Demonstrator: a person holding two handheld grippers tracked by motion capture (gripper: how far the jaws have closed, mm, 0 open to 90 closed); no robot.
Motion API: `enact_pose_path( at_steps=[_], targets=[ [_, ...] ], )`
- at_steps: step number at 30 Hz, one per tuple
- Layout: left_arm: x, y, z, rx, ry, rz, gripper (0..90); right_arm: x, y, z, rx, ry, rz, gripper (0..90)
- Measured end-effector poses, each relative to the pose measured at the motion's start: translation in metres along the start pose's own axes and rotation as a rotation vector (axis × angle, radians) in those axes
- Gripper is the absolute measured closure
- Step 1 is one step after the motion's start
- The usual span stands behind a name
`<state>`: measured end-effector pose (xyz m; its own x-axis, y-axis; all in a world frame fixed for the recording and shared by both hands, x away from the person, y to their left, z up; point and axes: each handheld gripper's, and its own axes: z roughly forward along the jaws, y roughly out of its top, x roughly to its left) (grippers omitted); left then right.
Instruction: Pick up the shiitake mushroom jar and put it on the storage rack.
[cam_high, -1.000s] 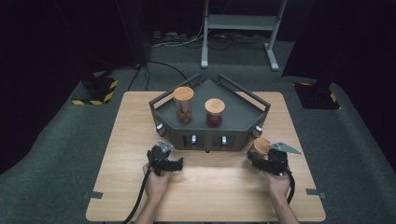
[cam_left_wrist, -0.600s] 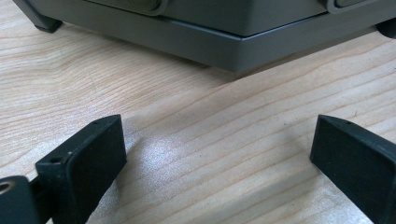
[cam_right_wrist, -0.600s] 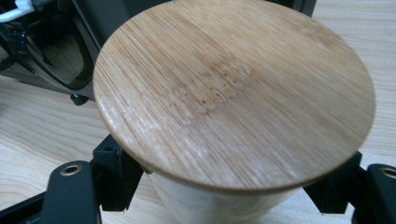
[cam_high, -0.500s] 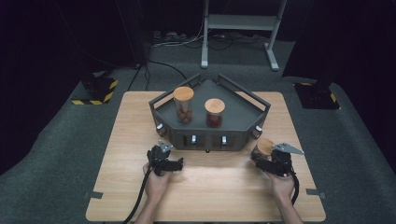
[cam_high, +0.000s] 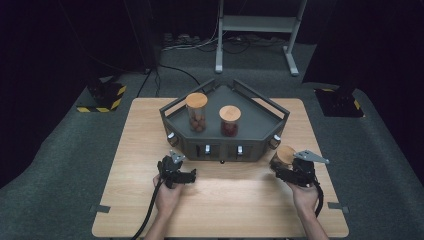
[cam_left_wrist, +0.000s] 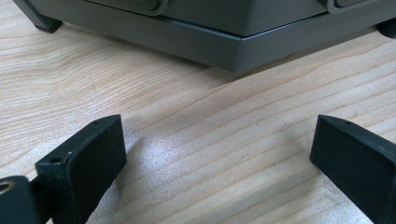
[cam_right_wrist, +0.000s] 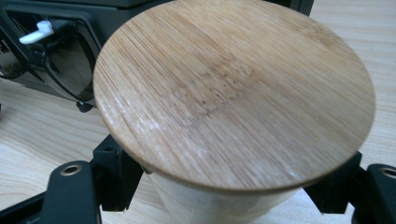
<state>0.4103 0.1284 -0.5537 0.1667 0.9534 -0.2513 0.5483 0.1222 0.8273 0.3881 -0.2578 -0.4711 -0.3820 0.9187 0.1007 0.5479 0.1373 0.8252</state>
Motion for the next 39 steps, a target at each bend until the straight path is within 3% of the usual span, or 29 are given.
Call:
enact_pose_path(
  at_steps=[35,39],
  targets=[
    [0.000,0.000,0.000,0.003,0.001,0.003,3.3,0.011,0.037,-0.018,-0.010,0.034,-0.078,25.3],
    [0.000,0.000,0.000,0.002,0.001,0.002,3.3,0.013,0.040,-0.019,-0.010,0.033,-0.115,25.2]
  ],
)
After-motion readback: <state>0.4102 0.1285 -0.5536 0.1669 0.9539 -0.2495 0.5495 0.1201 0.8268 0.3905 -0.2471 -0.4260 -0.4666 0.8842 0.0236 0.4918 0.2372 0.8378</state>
